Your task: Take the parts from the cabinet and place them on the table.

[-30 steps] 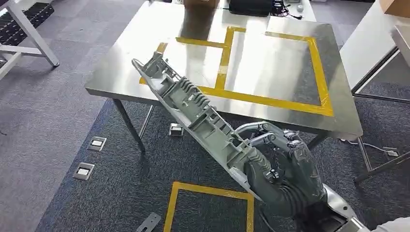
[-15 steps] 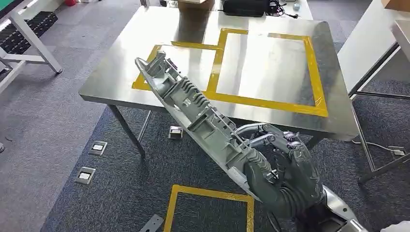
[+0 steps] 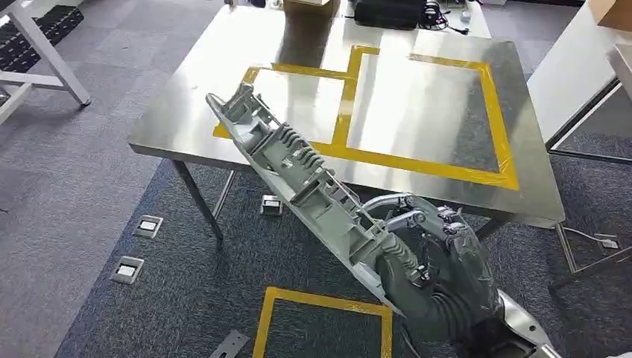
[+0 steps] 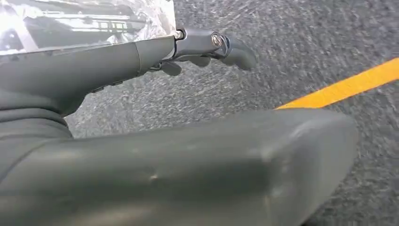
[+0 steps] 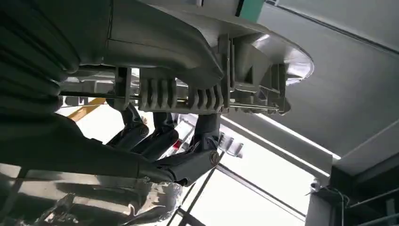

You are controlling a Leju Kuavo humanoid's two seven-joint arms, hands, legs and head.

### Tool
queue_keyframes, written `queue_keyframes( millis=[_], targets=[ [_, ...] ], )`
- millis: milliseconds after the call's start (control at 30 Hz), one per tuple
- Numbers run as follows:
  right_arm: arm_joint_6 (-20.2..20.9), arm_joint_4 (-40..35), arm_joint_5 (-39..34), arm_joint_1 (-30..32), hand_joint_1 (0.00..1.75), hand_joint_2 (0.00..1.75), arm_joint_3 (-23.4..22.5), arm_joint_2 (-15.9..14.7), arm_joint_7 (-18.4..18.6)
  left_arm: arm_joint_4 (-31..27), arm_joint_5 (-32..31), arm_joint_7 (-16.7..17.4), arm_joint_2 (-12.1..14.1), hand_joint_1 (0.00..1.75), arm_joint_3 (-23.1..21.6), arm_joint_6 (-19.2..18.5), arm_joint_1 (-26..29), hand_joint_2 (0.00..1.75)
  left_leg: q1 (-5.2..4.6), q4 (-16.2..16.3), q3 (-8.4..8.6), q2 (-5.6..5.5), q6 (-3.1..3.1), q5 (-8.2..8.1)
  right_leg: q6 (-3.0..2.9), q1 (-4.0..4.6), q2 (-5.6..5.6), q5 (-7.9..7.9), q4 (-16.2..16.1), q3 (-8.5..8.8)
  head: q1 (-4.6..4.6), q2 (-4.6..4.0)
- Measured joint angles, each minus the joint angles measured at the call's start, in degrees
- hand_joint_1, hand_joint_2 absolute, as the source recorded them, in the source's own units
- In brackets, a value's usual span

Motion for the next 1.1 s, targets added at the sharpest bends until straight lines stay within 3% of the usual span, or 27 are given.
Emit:
queue_keyframes(
  millis=[33,67,100,167,200,333,367,400,500,533,567,600,667,733,767,833,900,933,1000,1033,1067,1100],
  targets=[
    [0.0,0.0,0.0,0.07,1.75,1.75,0.0,0.0,0.0,0.0,-0.02,0.0,0.0,0.0,0.0,0.02,0.03,1.75,-0.03,0.01,0.09,0.01,0.11,-0.08,0.05,0.0,0.0,-0.05,2.25,-1.51,0.09,0.0],
    [0.0,0.0,0.0,0.14,1.75,1.75,0.02,0.0,0.0,0.0,-0.09,0.0,0.0,0.0,0.0,0.02,0.05,1.75,-0.05,0.01,0.25,0.01,0.14,-0.19,-0.06,0.0,0.0,1.25,1.73,-1.61,0.11,0.0],
    [0.0,0.0,0.0,0.13,1.75,1.75,0.02,0.0,0.0,0.0,-0.11,0.0,0.0,0.0,0.0,0.04,0.04,1.75,-0.12,0.01,0.46,-0.04,0.13,-0.36,-0.32,0.02,0.0,3.48,-0.92,-0.63,0.13,0.0],
    [0.0,-0.02,0.0,0.09,1.75,1.75,0.02,0.0,0.0,-0.04,-0.13,0.0,-0.02,0.0,0.0,0.13,-0.01,1.75,-0.23,0.0,1.11,-0.21,-0.07,-0.76,-1.24,0.21,0.01,9.02,-10.72,3.72,0.24,0.0],
    [0.0,-0.02,0.0,0.07,1.75,1.75,0.0,0.0,0.0,-0.09,-0.13,-0.02,-0.07,0.0,0.0,0.13,0.01,1.75,-0.21,-0.09,1.16,-0.22,-0.3,-0.94,-1.76,0.48,0.04,8.63,-13.02,5.11,0.22,0.0],
    [0.04,-0.17,0.04,-0.01,1.75,1.75,0.0,0.0,0.0,-0.13,-0.28,0.02,-0.07,0.0,0.0,-0.7,-0.16,1.75,-0.19,-0.42,1.13,-0.1,-1.65,-1.08,-2.38,0.96,0.14,8.0,-14.65,5.59,0.42,0.0],
    [0.04,-0.2,0.04,0.01,1.75,1.75,0.0,0.02,0.0,-0.13,-0.35,0.04,0.11,0.0,0.0,-0.92,-0.37,1.75,-0.11,-0.08,1.02,-0.09,-1.88,-1.71,-2.74,0.23,-0.01,8.32,-15.65,6.3,0.31,0.0],
    [0.07,-0.17,0.04,-0.06,1.75,1.75,0.0,0.02,0.0,-0.13,-0.37,0.02,0.18,0.0,0.0,-0.92,-0.48,1.75,-0.25,0.97,0.86,-0.02,-2.1,-2.46,-2.91,0.37,-0.11,8.25,-16.07,6.84,0.33,-0.02],
    [0.07,-0.13,0.09,-0.19,1.75,1.75,0.02,0.02,0.0,-0.13,-0.37,0.04,0.31,0.0,-0.02,-1.05,-0.65,1.75,-0.16,12.82,-4.48,0.04,-2.53,-7.95,-3.5,0.36,-0.3,7.94,-16.07,7.33,-0.22,0.0],
    [0.07,-0.13,0.09,-0.18,1.75,1.75,0.07,0.04,0.0,-0.13,-0.37,0.07,0.37,0.0,-0.02,-1.07,-0.54,1.75,-0.16,15.62,-6.03,0.04,-2.75,-8.45,-3.53,0.37,-0.24,7.84,-16.01,7.39,-0.33,0.0],
    [0.07,-0.13,0.09,-0.18,1.75,1.75,0.05,0.04,0.0,-0.13,-0.26,0.07,0.44,0.0,-0.02,-0.99,-0.5,1.75,-0.14,15.58,-6.31,0.06,-2.9,-7.39,-3.45,0.35,-0.14,7.7,-15.91,7.49,-0.37,0.0],
    [0.07,-0.13,0.09,-0.15,1.75,1.75,0.07,0.02,0.0,-0.13,-0.24,0.04,0.48,0.0,0.0,-0.83,-0.52,1.75,-0.07,13.15,-5.49,0.1,-2.99,-5.07,-3.29,0.28,-0.02,7.51,-15.75,7.61,-0.44,0.0],
    [0.07,-0.13,0.13,-0.13,1.75,1.75,0.04,0.02,0.11,-0.13,-0.44,0.07,0.57,0.0,0.0,-0.87,-0.54,1.75,0.06,4.24,-1.8,0.15,-2.95,0.5,-2.9,0.18,0.08,6.87,-15.21,7.99,-0.63,0.0],
    [0.07,-0.13,0.15,-0.29,1.75,1.75,0.04,0.04,0.13,-0.15,-0.65,0.24,0.61,0.0,-0.02,-1.27,-0.61,1.75,-0.21,0.9,-0.45,0.06,-2.52,0.42,-2.25,0.59,0.1,6.4,-14.3,7.67,-0.76,0.0],
    [0.04,-0.18,0.13,-0.28,1.75,1.75,0.0,0.02,0.13,-0.15,-0.81,0.33,0.61,0.0,-0.02,-1.55,-0.82,1.75,-0.27,0.51,0.06,0.08,-1.77,-0.41,-1.91,0.56,0.13,6.59,-14.32,7.2,-0.9,0.0],
    [0.09,-0.13,0.13,-0.3,1.75,1.75,0.02,0.02,0.26,-0.15,-0.98,0.37,0.61,0.0,-0.02,-1.62,-0.71,1.75,-0.34,0.5,-0.33,-0.03,-1.25,-0.2,-1.51,0.52,0.05,6.83,-14.57,7.16,-0.68,0.0],
    [0.06,-0.22,0.15,-0.42,1.75,1.75,-0.02,0.02,0.54,-0.15,-0.98,0.26,0.63,0.0,0.0,-1.18,-0.74,1.75,0.19,0.01,0.03,0.02,-0.72,0.07,-0.84,0.5,0.01,5.74,-13.53,6.76,-0.48,0.0],
    [0.04,-0.35,0.15,-0.5,1.75,1.75,-0.02,0.0,0.79,-0.15,-1.01,0.22,0.66,0.0,0.02,-0.65,-0.8,1.75,0.2,0.01,0.04,0.05,-0.35,-0.02,-0.54,0.35,-0.01,4.1,-10.63,5.43,-0.06,0.0],
    [0.02,-0.44,0.22,-0.46,1.75,1.75,-0.02,-0.04,1.05,-0.15,-1.29,0.28,0.55,0.0,0.0,-0.7,-0.78,1.75,0.1,0.04,0.08,0.06,-0.15,-0.12,-0.15,0.04,-0.02,0.57,-1.9,0.96,0.15,0.0],
    [-0.04,-0.44,0.33,-0.44,1.75,1.75,-0.02,-0.04,1.22,-0.15,-1.4,0.31,0.55,0.0,0.0,-0.96,-0.72,1.75,0.06,0.07,0.08,0.08,-0.07,-0.18,-0.06,0.02,-0.03,-0.37,1.73,-1.08,0.17,0.0],
    [-0.04,-0.44,0.33,-0.43,1.75,1.75,-0.02,-0.09,1.38,-0.15,-1.4,0.37,0.55,0.0,0.0,-1.11,-0.67,1.75,0.05,0.07,0.17,0.08,-0.04,-0.24,-0.08,0.02,-0.03,0.14,2.69,-1.86,0.24,0.0],
    [-0.04,-0.44,0.35,-0.46,1.75,1.75,0.0,-0.11,1.51,-0.15,-1.4,0.37,0.55,0.0,0.0,-1.31,-0.67,1.75,0.04,0.07,0.33,0.05,0.0,-0.36,-0.22,0.03,-0.03,2.03,1.03,-1.32,0.26,0.0]
  ],
)
